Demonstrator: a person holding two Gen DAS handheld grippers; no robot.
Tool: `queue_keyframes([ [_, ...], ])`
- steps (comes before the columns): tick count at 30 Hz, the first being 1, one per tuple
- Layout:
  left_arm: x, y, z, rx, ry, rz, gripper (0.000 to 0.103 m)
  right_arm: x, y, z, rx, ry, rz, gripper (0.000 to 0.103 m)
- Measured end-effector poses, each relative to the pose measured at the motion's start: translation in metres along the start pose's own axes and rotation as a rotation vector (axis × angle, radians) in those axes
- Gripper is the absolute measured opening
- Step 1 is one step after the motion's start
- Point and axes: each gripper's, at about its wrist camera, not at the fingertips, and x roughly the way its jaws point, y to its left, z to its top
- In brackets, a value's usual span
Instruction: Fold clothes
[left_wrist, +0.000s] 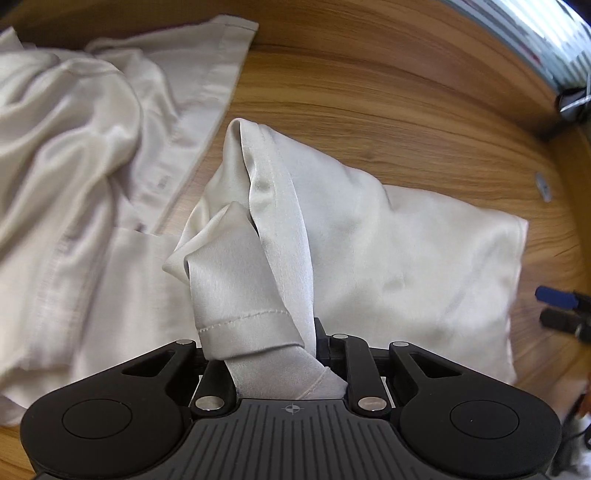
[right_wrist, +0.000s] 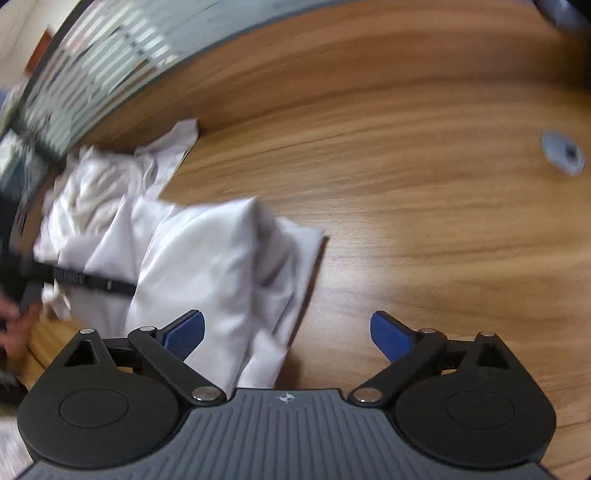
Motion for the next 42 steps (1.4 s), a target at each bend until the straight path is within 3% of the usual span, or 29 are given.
queue_keyframes([
  [6,0.006,0.006,-0.001,-0.039,0.001,-0.006,0.027,0.040,0.012,0.015,0.048,0.042,0.086,0.099],
  [25,0.014,0.009,-0.001,-0.083,-0.011,-0.025,0.032,0.091,0.048,0.048,0.071,0.071,0.108,0.095],
  [28,0.014,0.008,-0.002,-0.076,-0.023,-0.023,0.030,0.097,0.054,0.046,0.074,0.084,0.130,0.081],
  [30,0.013,0.004,-0.003,-0.064,-0.039,-0.023,0.023,0.099,0.060,0.043,0.058,0.093,0.129,0.054],
  [33,0.007,-0.008,-0.005,-0.024,-0.064,0.022,0.018,0.097,0.066,0.035,0.043,0.088,0.130,0.031],
  [36,-0.003,-0.023,-0.007,0.013,-0.101,0.076,0.016,0.080,0.074,0.028,0.044,0.031,0.139,0.022],
  [42,-0.024,-0.062,-0.004,0.144,-0.195,0.130,0.016,0.036,0.088,0.012,0.080,-0.089,0.156,0.018],
])
